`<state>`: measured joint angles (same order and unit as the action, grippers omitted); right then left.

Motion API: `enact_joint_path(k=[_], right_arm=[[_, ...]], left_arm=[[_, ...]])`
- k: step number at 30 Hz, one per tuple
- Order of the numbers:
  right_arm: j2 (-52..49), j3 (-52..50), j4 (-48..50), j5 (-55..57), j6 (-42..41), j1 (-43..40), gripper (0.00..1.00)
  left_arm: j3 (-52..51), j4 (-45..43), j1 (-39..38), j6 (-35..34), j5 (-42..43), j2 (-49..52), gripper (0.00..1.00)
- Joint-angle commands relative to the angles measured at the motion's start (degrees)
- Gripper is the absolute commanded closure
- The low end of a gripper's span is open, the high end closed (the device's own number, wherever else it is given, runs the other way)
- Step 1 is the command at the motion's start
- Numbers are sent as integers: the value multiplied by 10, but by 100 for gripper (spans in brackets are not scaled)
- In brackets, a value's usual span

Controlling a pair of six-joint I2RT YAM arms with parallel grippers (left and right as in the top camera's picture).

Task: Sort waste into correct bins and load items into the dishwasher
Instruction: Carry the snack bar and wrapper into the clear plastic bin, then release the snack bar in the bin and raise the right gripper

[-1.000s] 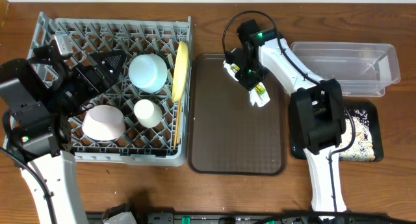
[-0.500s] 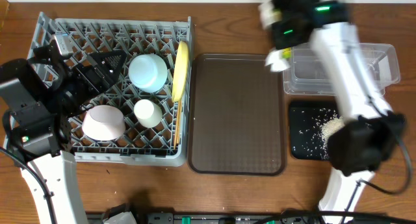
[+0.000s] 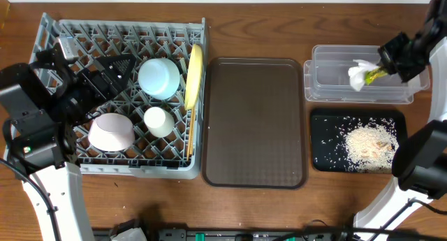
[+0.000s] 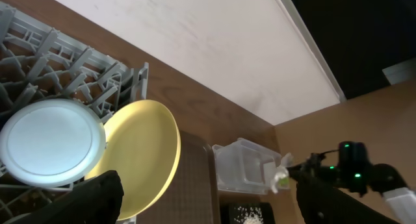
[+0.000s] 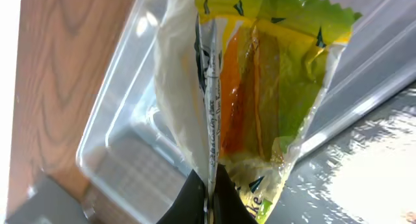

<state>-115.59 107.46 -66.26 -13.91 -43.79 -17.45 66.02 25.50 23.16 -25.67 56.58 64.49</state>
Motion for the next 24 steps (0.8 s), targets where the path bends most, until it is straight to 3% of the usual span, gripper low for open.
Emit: enact_joint_path(k=[1,4,12,20,22,23,24], right_arm=[[-6,-48,35,-16,-87,8,99],[-5,-60,56,-16,-79,10,98],[10,-59,73,-16,45,9,78],[60,-59,89,-16,72,9,67],[87,-58,99,-43,180,10,53],[105,-58,100,-75,279,13,35],[113,-58,99,-83,317,13,24]], left_arm=[[5,-1,3,3,-4,-1,12],[5,-1,3,3,-4,-1,12],[5,-1,3,3,-4,-1,12],[5,-1,3,3,-4,-1,12],[5,-1,3,3,-4,-1,12],[5,-1,3,3,-4,-1,12],[5,-1,3,3,-4,-1,12]])
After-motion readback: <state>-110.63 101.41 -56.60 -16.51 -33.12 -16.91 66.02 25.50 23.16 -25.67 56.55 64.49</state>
